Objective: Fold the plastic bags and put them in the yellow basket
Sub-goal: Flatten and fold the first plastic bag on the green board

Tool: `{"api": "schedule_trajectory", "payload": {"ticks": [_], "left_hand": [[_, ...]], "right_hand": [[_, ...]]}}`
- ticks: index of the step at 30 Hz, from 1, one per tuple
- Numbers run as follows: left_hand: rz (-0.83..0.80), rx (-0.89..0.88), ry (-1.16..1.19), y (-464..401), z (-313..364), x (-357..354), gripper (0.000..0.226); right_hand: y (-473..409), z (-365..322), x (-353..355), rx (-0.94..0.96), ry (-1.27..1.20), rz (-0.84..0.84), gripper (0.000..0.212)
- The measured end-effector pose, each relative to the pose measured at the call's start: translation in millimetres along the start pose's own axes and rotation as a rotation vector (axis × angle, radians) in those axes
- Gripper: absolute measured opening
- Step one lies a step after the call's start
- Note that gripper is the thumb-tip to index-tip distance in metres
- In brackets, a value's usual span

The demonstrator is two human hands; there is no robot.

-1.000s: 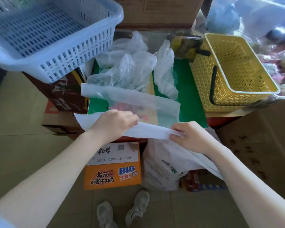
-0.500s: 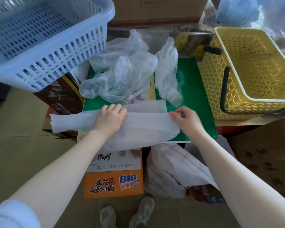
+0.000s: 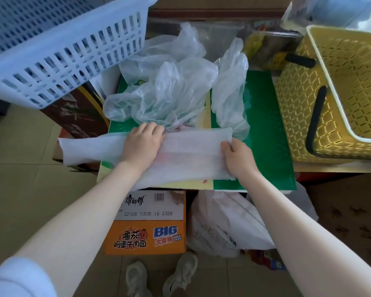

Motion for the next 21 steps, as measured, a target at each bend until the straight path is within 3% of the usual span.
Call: {"api": "schedule_trajectory", "payload": {"ticks": [4,9,13,21], "left_hand": [[0.081,-0.01,-0.005,13.9,15.1,17.8,0.032],[-0.345,0.063,0.101,52.1,21.6,-11.7,0.086],[-0.376,0.061,0.056,58.0,10.9,-20.8,0.089],[-0.374,0.076,0.076,44.6,0.3,-23.3,0.105]], "right_hand": [[-6.4,-9.6,-6.5,0.023,0.259,0.127,0.034],[-11.4,-15.7,-10.8,-0.047,0.48,0.191,0.034],[-10.2,-13.8,-7.3,-0.109,0.559,0.236,0.037],[-4.8,-9.2,-3.7,-0.051,0.725,0.36,0.038]]}}
Point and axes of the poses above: each hand's wrist, its own y-axis away from the middle knuckle, its own x-axis out of the back of the hand, z = x × y, the point moved 7 cm from there along -y, towards the middle knuckle, and after that the axes turned 13 degrees about -x, right-handed, at the moved point
